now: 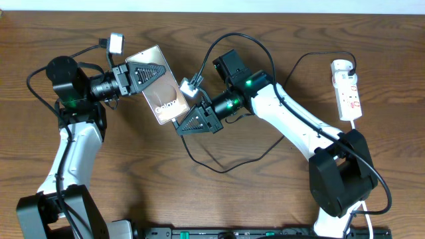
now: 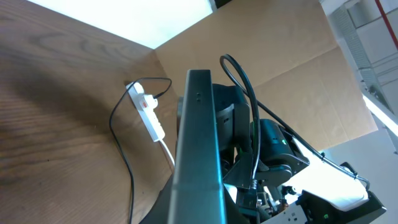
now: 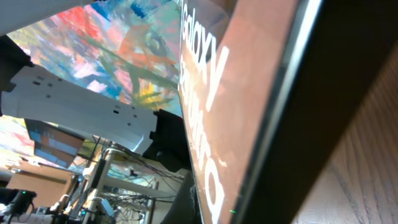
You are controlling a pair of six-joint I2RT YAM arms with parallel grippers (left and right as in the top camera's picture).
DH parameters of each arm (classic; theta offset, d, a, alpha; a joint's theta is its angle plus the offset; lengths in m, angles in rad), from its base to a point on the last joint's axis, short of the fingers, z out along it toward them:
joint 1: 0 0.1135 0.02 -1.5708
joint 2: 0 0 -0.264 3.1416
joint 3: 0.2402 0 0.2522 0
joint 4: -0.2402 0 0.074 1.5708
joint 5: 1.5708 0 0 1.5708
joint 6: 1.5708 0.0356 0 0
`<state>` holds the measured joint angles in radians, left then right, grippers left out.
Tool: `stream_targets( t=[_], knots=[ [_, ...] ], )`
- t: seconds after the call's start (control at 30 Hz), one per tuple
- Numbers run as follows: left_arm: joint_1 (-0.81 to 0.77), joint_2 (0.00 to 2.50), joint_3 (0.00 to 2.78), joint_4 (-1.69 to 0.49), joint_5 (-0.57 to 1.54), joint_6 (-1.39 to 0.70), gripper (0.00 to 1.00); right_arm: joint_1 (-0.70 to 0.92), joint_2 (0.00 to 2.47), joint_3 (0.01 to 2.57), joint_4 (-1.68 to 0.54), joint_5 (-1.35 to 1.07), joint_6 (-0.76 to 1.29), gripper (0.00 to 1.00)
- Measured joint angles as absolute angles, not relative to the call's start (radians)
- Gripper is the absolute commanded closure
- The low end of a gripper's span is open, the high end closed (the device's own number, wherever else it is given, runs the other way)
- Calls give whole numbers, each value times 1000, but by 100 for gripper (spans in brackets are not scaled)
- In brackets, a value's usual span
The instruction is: Plug charger to phone and switch on socket
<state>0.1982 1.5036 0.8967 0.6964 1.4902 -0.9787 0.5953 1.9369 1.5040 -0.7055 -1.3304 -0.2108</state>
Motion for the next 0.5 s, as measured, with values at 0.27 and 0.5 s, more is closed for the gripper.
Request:
stream_targets(
  t=[0.27, 0.5],
  knots=[
    [213, 1504, 897, 696, 1495, -968, 92, 596, 1937, 1504, -710, -1332, -211, 99],
    [215, 1504, 897, 696, 1525, -968, 93, 596, 1937, 1504, -710, -1331, -211, 99]
  ],
)
